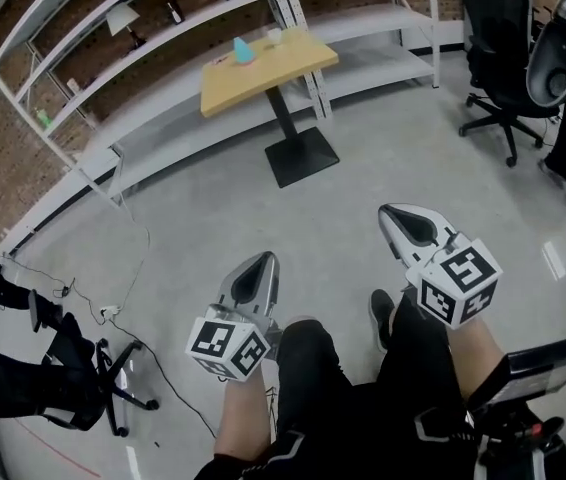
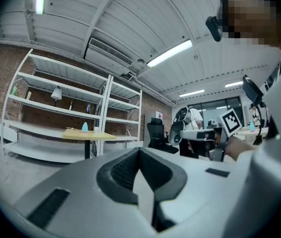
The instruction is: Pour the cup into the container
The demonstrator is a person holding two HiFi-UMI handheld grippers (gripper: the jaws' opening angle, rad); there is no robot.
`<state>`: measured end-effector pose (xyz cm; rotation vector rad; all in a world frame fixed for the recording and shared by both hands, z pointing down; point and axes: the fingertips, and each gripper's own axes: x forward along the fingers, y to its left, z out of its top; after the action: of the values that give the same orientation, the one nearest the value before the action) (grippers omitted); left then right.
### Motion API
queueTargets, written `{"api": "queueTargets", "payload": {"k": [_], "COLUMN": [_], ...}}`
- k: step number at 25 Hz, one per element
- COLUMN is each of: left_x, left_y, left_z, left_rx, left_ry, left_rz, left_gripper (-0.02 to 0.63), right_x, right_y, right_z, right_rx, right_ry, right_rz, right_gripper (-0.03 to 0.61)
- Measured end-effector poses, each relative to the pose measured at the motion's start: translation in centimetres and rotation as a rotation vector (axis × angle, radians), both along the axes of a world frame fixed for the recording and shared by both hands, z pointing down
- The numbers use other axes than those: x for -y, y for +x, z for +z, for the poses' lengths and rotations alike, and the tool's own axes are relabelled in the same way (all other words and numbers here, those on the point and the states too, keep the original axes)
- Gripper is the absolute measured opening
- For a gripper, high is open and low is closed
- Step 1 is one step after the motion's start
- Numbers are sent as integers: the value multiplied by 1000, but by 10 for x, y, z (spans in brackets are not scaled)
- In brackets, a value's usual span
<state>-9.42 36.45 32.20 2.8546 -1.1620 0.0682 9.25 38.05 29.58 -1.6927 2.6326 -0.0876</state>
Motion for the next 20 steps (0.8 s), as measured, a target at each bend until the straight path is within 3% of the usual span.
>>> {"api": "queueTargets", "payload": {"k": [9,20], "left_x": [132,333], "left_y": [-7,-9], "left_z": [7,-4], "left_rx": [-10,-38], "left_ry": [3,21], "left_rz": [-48,-101], "left_gripper": [2,2], "right_x": [145,345], "right_y": [3,6], "right_z": [-8,-17], "right_rx": [-15,-30], "right_ry": [32,40], "right_rz": [-24,-60], "right_gripper": [2,2]}}
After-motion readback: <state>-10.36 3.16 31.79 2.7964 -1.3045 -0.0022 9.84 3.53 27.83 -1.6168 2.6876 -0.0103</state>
